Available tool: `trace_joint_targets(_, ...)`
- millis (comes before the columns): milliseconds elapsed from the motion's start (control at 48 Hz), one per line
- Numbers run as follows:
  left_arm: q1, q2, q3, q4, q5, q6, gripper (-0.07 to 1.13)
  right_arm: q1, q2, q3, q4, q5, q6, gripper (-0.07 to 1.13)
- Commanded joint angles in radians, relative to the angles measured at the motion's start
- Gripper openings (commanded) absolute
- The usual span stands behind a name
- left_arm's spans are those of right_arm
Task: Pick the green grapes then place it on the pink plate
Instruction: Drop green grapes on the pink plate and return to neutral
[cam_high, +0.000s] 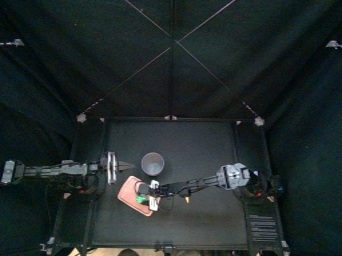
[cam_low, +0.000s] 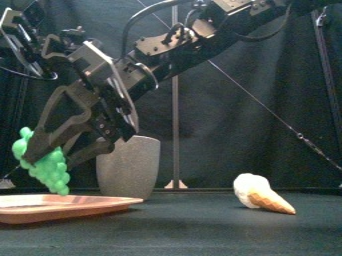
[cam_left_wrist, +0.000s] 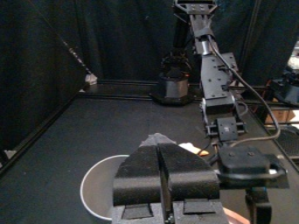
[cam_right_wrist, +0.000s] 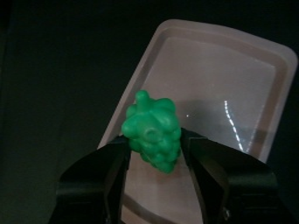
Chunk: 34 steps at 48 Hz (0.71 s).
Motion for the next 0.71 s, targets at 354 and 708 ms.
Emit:
trace_joint_targets(354,0.002,0.002,-0.006,0.002,-0.006,0.0,0.12,-0.014,0.002,-0.078,-0.025,0.029,-0.002,0.93)
trace_joint_targets(708,0.002,0.002,-0.005,0.002,-0.002,0.002,0.12,-0.014,-0.17,-0.02,-0.064,0.044,-0.014,0.93)
